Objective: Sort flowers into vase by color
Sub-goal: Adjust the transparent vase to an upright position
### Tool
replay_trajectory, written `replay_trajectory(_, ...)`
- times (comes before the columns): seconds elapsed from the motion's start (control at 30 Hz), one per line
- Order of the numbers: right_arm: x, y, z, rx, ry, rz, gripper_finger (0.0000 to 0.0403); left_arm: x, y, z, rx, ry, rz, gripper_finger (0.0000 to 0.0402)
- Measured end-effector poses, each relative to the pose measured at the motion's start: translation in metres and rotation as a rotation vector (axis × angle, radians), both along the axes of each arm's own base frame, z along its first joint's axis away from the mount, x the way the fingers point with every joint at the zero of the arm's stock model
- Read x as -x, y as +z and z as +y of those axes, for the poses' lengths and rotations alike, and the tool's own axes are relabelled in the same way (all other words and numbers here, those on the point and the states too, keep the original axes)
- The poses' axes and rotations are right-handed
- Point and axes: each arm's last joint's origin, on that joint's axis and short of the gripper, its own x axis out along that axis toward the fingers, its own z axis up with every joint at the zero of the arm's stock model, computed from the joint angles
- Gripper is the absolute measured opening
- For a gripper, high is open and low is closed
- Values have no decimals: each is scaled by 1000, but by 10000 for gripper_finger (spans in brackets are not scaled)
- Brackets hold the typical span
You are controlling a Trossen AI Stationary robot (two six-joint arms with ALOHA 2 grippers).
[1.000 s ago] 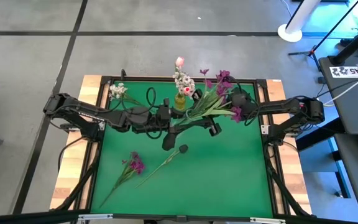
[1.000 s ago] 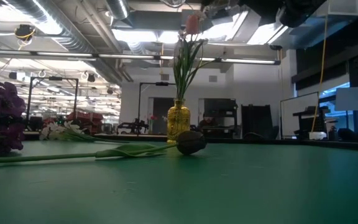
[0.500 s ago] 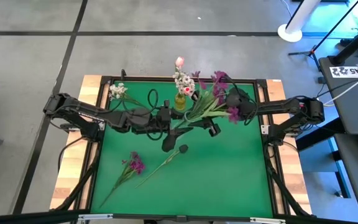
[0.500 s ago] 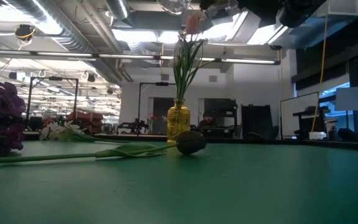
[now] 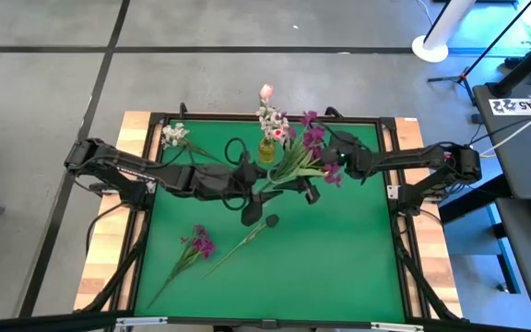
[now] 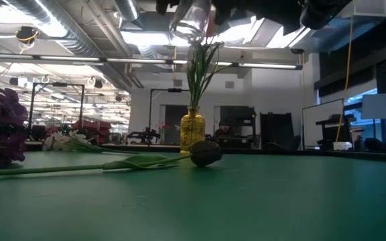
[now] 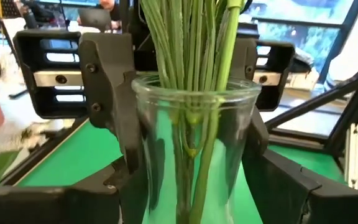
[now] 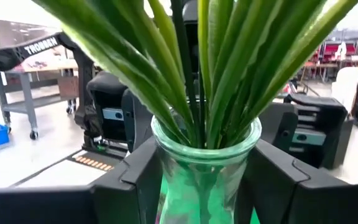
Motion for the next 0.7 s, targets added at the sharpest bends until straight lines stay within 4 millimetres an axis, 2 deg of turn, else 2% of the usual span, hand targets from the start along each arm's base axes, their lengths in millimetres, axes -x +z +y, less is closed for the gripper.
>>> replay_trajectory(0.4,1,-14,0,45,-44,152,184,9,-13,-8,12,7,154,232)
replay_trajectory(0.7,3,-34,-3,76,-108,338,184,31,-6,-20,68,-21,225,233)
